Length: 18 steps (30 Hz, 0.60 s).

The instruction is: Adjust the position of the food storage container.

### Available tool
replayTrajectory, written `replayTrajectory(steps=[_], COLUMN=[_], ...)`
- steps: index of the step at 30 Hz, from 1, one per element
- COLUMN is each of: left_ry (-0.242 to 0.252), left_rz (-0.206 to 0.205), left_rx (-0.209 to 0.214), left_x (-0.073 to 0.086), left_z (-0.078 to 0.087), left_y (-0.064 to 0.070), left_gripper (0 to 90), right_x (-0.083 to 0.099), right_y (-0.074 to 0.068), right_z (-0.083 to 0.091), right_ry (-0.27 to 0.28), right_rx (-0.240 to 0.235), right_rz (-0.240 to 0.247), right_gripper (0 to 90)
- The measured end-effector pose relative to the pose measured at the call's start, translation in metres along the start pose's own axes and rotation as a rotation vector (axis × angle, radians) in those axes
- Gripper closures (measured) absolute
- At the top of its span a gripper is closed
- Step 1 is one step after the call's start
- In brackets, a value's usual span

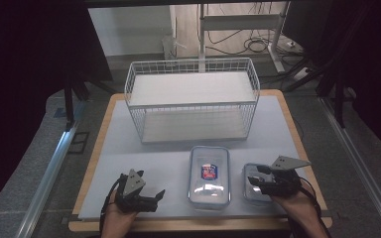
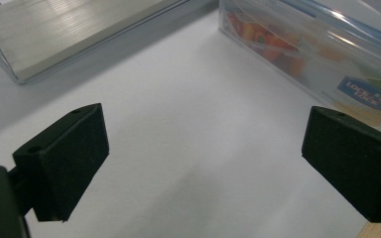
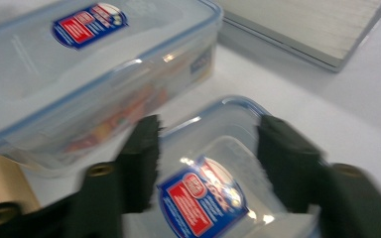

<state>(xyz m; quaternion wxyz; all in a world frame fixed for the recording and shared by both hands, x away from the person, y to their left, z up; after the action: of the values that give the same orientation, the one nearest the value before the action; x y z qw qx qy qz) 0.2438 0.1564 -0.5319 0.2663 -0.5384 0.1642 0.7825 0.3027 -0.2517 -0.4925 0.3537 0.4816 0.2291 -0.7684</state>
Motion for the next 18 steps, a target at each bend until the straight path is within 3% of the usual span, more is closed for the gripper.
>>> replayTrajectory(steps=[5, 7, 9, 10, 14, 18], left_ry=[-0.003, -0.003, -0.002, -0.006, -0.01, -0.013], left_rz=[-0.001, -0.001, -0.002, -0.007, -0.013, -0.015], left_rx=[0.006, 0.011, 0.015, 0.019, 0.025, 0.029], left_x=[0.0, 0.0, 0.0, 0.0, 0.0, 0.0], left_z=[0.0, -0.001, -0.001, -0.002, -0.002, -0.003], left_y=[0.001, 0.002, 0.002, 0.003, 0.004, 0.006], left_gripper=[4.4, 4.5, 4.5, 4.5, 4.5, 4.5], right_x=[-0.007, -0.009, -0.009, -0.007, -0.002, -0.002], right_y=[-0.012, -0.023, -0.028, -0.036, -0.042, -0.037], right_z=[-0.007, -0.017, -0.021, -0.028, -0.035, -0.032], right_ry=[-0.01, -0.038, -0.05, -0.088, -0.153, -0.146], right_rx=[-0.06, -0.105, -0.117, -0.127, -0.106, -0.096], right_rz=[0.044, 0.09, 0.106, 0.156, 0.213, 0.197], right_gripper=[82.2, 89.1, 89.3, 89.4, 89.6, 89.7])
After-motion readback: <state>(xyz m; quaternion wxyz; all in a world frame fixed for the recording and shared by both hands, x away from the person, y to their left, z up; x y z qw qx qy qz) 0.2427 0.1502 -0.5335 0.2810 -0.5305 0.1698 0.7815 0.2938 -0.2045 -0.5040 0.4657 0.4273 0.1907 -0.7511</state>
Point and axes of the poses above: each handheld gripper's, and its own axes: z roughly backward along the jaws, x roughly out of its underside, y roughly to its right, the point moved 3 cm from there along -z, roughly forward along the jaws, and after that the axes turned 13 degrees about y, right-handed, at the moved point
